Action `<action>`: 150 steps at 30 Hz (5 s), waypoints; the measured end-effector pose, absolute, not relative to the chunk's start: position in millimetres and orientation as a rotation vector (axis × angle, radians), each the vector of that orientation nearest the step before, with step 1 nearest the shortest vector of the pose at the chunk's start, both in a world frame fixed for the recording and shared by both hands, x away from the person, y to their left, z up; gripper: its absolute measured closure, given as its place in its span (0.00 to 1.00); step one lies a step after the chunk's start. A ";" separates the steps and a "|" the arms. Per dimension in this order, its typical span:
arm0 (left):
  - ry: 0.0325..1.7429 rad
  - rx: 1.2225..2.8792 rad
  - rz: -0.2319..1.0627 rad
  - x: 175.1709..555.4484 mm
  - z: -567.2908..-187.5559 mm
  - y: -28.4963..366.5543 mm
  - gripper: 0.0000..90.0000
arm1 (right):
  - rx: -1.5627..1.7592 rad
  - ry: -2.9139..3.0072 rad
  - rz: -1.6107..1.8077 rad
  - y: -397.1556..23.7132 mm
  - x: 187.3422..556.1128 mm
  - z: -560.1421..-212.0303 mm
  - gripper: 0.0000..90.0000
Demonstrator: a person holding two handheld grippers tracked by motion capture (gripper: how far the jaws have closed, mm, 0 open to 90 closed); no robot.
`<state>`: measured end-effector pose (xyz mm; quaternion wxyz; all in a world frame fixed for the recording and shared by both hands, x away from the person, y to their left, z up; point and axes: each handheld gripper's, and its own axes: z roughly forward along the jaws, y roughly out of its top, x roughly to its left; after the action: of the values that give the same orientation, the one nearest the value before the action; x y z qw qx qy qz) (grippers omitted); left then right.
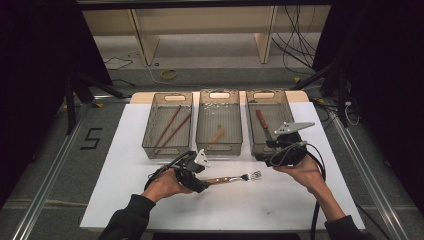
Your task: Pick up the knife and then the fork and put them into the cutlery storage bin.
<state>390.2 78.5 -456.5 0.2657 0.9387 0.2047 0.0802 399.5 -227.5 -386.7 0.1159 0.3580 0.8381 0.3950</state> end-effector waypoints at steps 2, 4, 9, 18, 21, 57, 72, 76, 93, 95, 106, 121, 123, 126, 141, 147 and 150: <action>0.545 2.553 0.220 391.4 -458.0 76.9 0.47 | 1.053 2.455 1.166 -229.5 394.6 -389.0 0.35; 0.535 2.563 0.207 392.0 -459.1 75.3 0.50 | 1.049 2.458 1.174 -231.0 390.5 -391.4 0.35; 0.518 2.596 0.201 394.1 -461.0 71.4 0.55 | 1.063 2.466 1.191 -233.2 384.0 -399.3 0.35; 0.482 2.637 0.196 397.4 -460.5 66.4 0.63 | 1.068 2.480 1.181 -233.6 378.7 -409.7 0.35; 0.471 2.657 0.187 397.2 -461.4 65.2 0.65 | 1.074 2.475 1.187 -234.2 378.6 -409.8 0.35; 0.332 2.704 0.226 386.9 -459.6 57.0 0.83 | 1.063 2.480 1.201 -231.5 378.9 -411.5 0.35; 0.258 2.638 0.182 368.5 -432.5 52.8 0.83 | 0.872 2.564 1.240 -211.3 366.8 -403.1 0.35; 0.242 2.624 0.171 362.8 -429.1 51.2 0.83 | 0.793 2.605 1.231 -203.3 361.9 -401.9 0.35; 0.160 2.668 0.117 342.9 -424.8 44.4 0.83 | 0.398 2.831 0.951 -167.7 343.1 -420.2 0.41; 0.156 2.671 0.113 340.1 -422.2 43.2 0.83 | 0.359 2.852 0.912 -163.8 341.7 -424.1 0.43; 0.116 2.652 0.102 331.3 -410.7 41.3 0.83 | 0.206 2.914 0.844 -150.5 333.0 -435.5 0.63; 0.070 2.642 0.034 332.8 -412.8 43.3 0.82 | 0.051 2.926 0.824 -148.8 327.2 -437.9 0.85; 0.096 2.624 0.027 333.0 -411.1 44.6 0.81 | 0.043 2.940 0.812 -147.7 324.5 -437.0 0.86; 0.129 2.595 0.051 335.9 -407.6 47.8 0.73 | 0.051 2.928 0.816 -147.6 324.4 -435.0 0.86; 0.517 2.231 0.228 362.2 -405.4 93.5 0.29 | 0.332 2.819 0.805 -174.6 345.4 -423.8 0.86; 0.611 2.125 0.233 365.6 -412.3 113.4 0.26 | 0.476 2.732 0.829 -190.4 359.3 -417.9 0.86; 0.644 2.085 0.237 365.4 -418.1 121.6 0.25 | 0.561 2.694 0.859 -197.8 367.7 -413.0 0.86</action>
<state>365.4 121.6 -418.1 0.4556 0.8455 0.2612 0.0961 367.7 -197.8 -413.0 0.1292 0.1929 0.9266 0.2957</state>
